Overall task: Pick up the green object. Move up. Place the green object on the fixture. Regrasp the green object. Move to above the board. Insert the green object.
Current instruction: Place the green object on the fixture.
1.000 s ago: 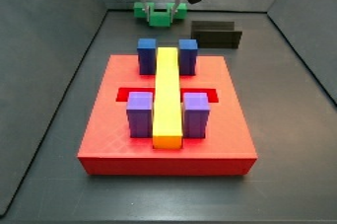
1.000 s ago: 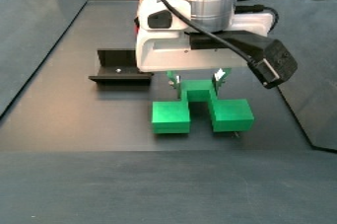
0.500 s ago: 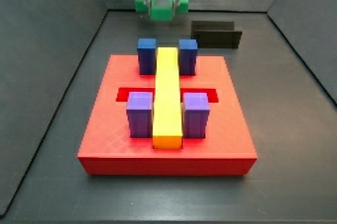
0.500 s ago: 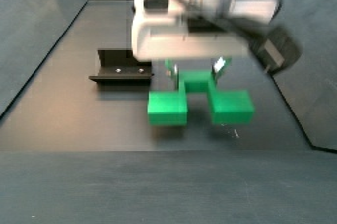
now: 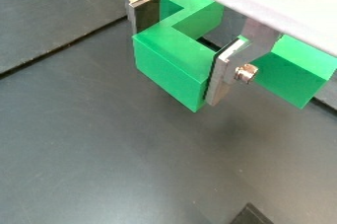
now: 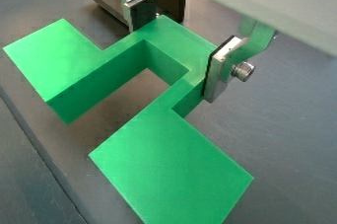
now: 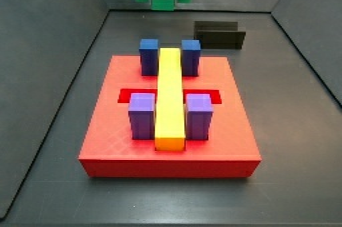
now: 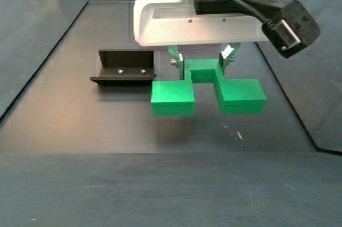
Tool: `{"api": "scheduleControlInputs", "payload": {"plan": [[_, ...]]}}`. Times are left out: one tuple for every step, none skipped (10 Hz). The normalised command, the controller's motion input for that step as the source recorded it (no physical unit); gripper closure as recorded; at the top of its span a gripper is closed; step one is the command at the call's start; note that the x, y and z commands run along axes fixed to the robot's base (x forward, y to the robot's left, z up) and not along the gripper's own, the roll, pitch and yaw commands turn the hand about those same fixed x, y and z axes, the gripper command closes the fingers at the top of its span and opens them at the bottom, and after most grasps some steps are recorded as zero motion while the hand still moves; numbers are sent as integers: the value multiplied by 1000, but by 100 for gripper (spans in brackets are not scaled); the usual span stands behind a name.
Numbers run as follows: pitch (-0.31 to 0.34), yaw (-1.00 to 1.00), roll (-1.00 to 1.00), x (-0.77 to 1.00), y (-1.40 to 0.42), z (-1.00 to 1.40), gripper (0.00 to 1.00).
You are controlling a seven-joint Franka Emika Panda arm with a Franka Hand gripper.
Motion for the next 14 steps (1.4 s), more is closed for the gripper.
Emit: {"api": "scheduleControlInputs", "payload": {"plan": [[26,-54,-74,366,-49,-197,100],[0,-40,-706,497,0,89,100],[0,-9,-537,740,-54,386,100],[0,0,-526,709,-191,471,100],[0,0,-440,700,-260,469,100],[0,9,-406,686,-334,423,100],[-9,0,-574,626,-320,417,100],[-40,0,-691,569,-349,449,100],[-114,-66,-920,423,-300,523,100],[-114,-109,-1000,434,-220,420,100],[-137,-340,-1000,534,-11,166,100],[-97,-314,-1000,614,0,191,100],[-51,-289,-1000,660,0,214,100],[0,-223,-1000,711,0,126,100]]}}
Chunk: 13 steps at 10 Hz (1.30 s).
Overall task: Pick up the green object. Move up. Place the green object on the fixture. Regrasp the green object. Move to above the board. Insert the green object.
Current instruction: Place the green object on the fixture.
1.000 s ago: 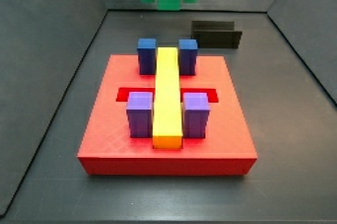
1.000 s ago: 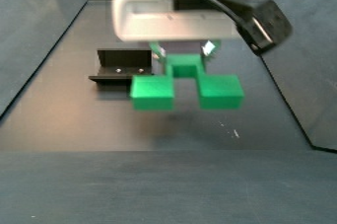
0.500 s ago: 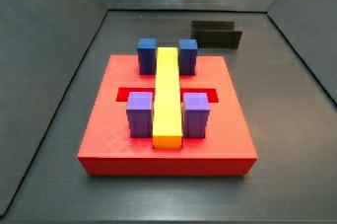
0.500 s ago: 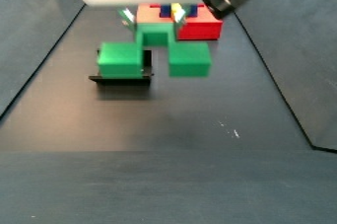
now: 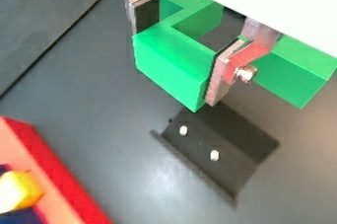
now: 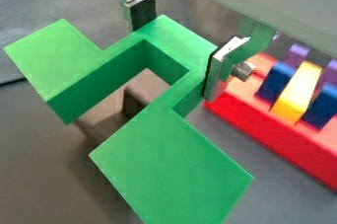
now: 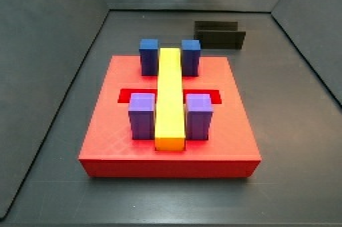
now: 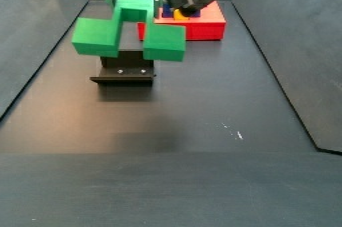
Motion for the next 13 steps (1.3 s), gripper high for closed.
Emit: {"api": "scheduleControlInputs", "payload": {"plan": [[0,-197,-1000,754,0,60,100],[0,-171,-1000,754,0,0,100],[71,-46,-731,760,-111,-240,100],[143,0,-749,843,-106,-243,100],[146,0,-803,837,-106,-154,100],[134,0,-863,780,-109,-94,100],[26,54,-797,566,-214,-91,100],[0,63,-43,243,-300,-51,100],[0,20,0,180,-366,-157,100],[0,20,29,249,-406,-323,100],[0,17,0,260,-397,-403,100],[69,0,274,194,-271,-334,100],[0,0,0,-63,-97,-420,100]]}}
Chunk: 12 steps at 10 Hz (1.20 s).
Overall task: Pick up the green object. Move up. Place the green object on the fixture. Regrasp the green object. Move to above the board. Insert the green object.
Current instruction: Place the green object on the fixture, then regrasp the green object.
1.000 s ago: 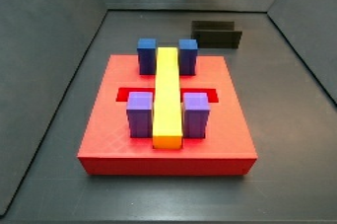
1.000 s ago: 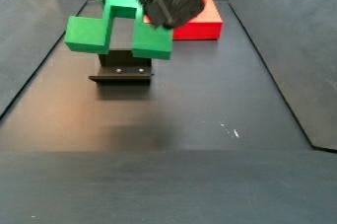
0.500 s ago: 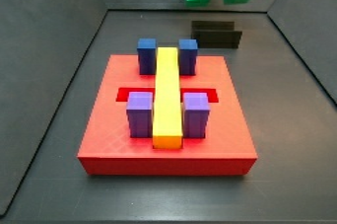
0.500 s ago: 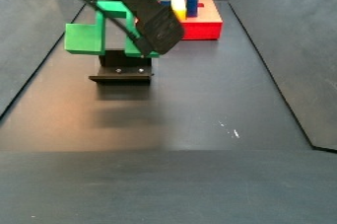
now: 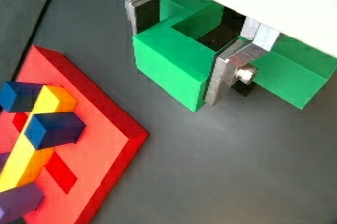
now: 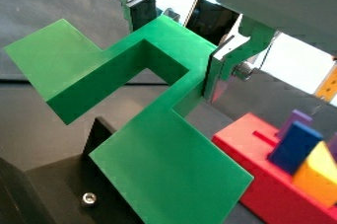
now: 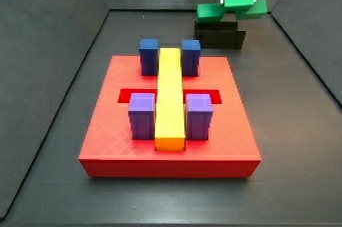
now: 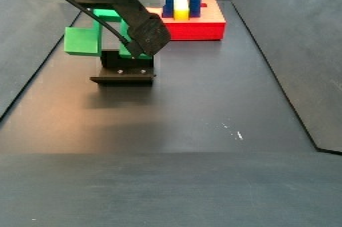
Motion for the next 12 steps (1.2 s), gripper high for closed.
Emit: {"api": "scheduleControlInputs", "payload": {"plan": [[0,0,-151,-29,-26,-469,100],[34,0,-86,0,0,-474,100],[40,0,-91,0,0,-457,100],[14,0,0,6,0,-343,100],[69,-9,254,31,0,-209,100],[6,0,260,0,-46,-34,100],[-49,0,34,-23,-26,0,100],[0,0,26,0,-103,0,100],[0,0,77,9,-117,0,100],[0,0,0,0,0,0,0],[-100,0,443,-111,23,1000,0],[-297,0,137,-169,166,1000,0]]}}
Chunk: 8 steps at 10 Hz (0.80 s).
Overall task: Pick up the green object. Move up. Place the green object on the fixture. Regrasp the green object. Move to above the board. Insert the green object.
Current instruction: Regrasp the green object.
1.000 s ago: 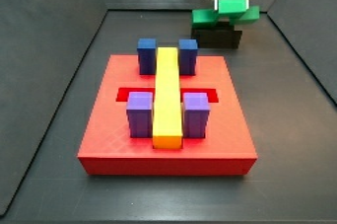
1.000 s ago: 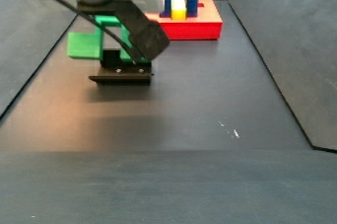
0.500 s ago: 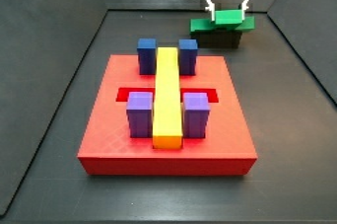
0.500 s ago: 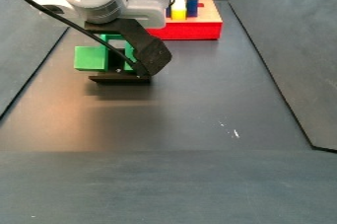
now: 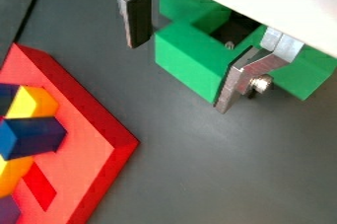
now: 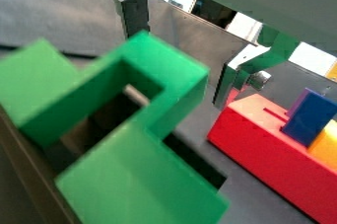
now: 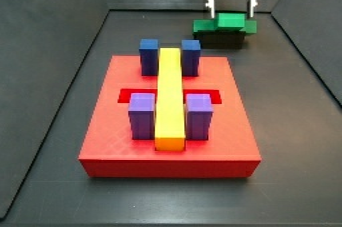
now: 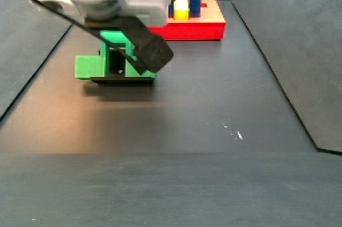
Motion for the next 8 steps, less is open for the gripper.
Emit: {"api": "scheduleControlInputs", "payload": {"plan": [[-306,0,120,-174,203,1000,0],[-326,0,191,-260,149,1000,0],[-309,0,443,-220,26,1000,0],[-311,0,1000,-294,-223,394,0],[-160,-11,1000,-229,-340,31,0],[-103,-9,1000,-163,-357,26,0],[-20,0,1000,-43,-366,26,0],[0,-3,1000,20,-374,29,0]]}}
